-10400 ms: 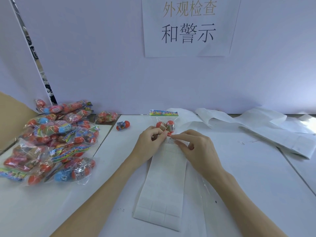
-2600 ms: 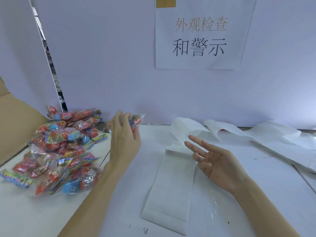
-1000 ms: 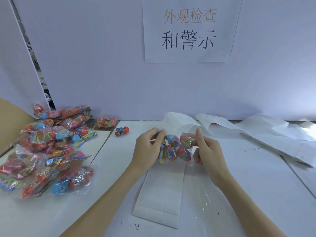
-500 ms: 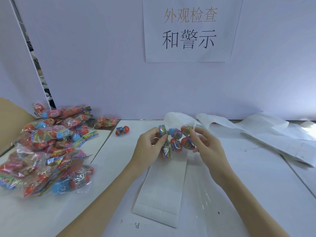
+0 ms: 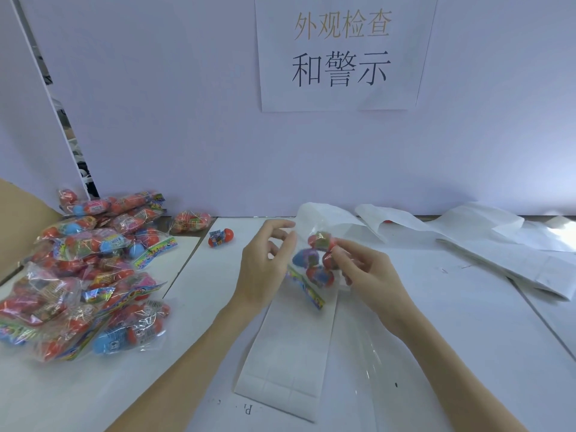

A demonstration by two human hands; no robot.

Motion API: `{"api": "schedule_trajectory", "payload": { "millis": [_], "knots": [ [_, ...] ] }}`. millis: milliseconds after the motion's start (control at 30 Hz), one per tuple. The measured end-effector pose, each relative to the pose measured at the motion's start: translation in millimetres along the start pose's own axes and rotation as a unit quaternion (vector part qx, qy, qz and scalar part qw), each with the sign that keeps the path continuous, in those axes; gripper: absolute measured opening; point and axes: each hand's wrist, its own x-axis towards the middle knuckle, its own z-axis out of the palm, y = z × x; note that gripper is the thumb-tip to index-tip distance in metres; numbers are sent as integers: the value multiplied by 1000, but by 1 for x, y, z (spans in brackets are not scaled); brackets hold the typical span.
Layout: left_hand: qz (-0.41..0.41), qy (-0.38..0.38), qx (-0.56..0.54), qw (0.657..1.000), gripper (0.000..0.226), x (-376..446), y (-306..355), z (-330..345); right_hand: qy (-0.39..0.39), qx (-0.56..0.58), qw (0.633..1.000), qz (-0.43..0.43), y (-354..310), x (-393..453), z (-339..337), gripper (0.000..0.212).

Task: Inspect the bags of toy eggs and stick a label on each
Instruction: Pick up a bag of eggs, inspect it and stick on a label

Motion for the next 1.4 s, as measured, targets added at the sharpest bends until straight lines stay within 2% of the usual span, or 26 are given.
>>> {"api": "schedule_trajectory", "payload": {
  "millis": [67, 133, 300, 400, 567, 767, 933, 1033, 1167, 1300, 1400],
  "knots": [
    [47, -20, 64, 997, 24, -1, 0, -2, -39, -20, 999, 6, -2, 0, -6, 22],
    [58, -46, 81, 994, 15, -2, 2, -2, -46, -12, 999, 14, -3, 0, -10, 21],
    [-28, -131, -62, 989, 9, 2, 10, -12, -18, 87, 996, 34, -6, 1, -12, 36],
    [-34, -165, -52, 984, 11, 2, 11, -14, -20, 99, 994, 49, -5, 0, -11, 41],
    [-25, -138, -17, 990, 20, 0, 8, -11, 12, 74, 994, 74, -4, 0, -5, 40],
    [-30, -93, 0, 995, 23, 1, 8, -7, 69, 81, 993, 49, -5, 0, -3, 32],
    [-25, -79, 11, 997, 16, -2, 5, -3, 44, 62, 997, 24, -7, -2, -2, 28],
    [-65, -63, -34, 995, 13, -2, 5, 0, 15, 55, 998, 21, -7, -1, -2, 27],
    [-102, -75, -96, 987, 13, -1, 6, -3, 32, 52, 997, 38, -6, 1, -2, 21],
    [-51, -72, -37, 995, 22, -2, 9, -4, 29, 60, 997, 33, -8, 1, -6, 17],
    [-30, -84, -13, 996, 13, -3, 11, -1, 22, 76, 996, 29, -9, 0, -4, 28]
  ]
}}
